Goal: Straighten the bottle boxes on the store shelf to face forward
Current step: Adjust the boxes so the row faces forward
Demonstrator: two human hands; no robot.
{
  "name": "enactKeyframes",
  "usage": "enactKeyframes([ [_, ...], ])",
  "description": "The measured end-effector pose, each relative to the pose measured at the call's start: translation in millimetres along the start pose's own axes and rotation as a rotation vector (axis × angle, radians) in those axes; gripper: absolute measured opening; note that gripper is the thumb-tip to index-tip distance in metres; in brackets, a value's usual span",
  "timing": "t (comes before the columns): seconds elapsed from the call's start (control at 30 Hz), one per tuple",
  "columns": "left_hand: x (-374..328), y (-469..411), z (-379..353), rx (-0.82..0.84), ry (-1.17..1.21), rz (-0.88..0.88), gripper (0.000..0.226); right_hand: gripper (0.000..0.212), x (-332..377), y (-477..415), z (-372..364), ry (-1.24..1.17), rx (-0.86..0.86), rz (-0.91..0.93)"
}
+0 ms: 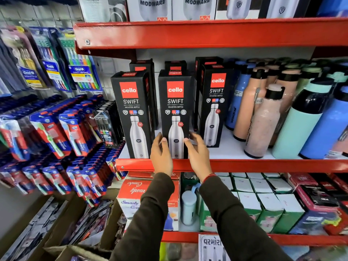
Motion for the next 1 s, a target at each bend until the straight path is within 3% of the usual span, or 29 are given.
enactKeyframes([
  [0.17,-10.3,35.9,-7.7,-0.204,-0.029,-0.345,0.033,0.03,0.2,-6.9,34.9,0.006,-0.187,0.085],
  [0.27,-18.5,49.5,-32.0,-0.122,-0.085,-0.498,0.034,0.03,-2.3,-19.8,59.5,0.005,-0.295,0.109],
  [0.4,-29.4,54.5,-81.6,0.115,-0.073,-0.538,0.037,0.038,-12.1,-49.2,81.9,0.039,-0.276,0.071],
  [0.5,-28.9,45.2,-116.4,0.22,-0.057,-0.43,0.044,0.045,-17.5,-69.6,91.9,0.038,-0.219,0.022],
  [0.73,3.9,-2.8,-159.4,0.261,-0.065,0.13,0.054,0.046,-36.1,-94.7,96.9,0.052,-0.076,-0.075],
  [0.87,19.5,-9.4,-165.0,0.31,-0.115,0.245,0.051,0.042,-44.6,-99.7,97.3,0.064,-0.071,-0.098],
  [1.0,21.6,-8.4,-158.8,0.275,-0.107,0.224,0.046,0.043,-48.8,-98.7,101.0,0.068,-0.067,-0.118],
])
Point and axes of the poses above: each hand's wrist, its own y-axis away from the middle knuckle, its own z-axis out of the back of the hand, x = y × z, the point moved 4 cm from there along -y, towards the middle knuckle, and after that the axes turned 1 degree about -x, right-handed, at the moved point
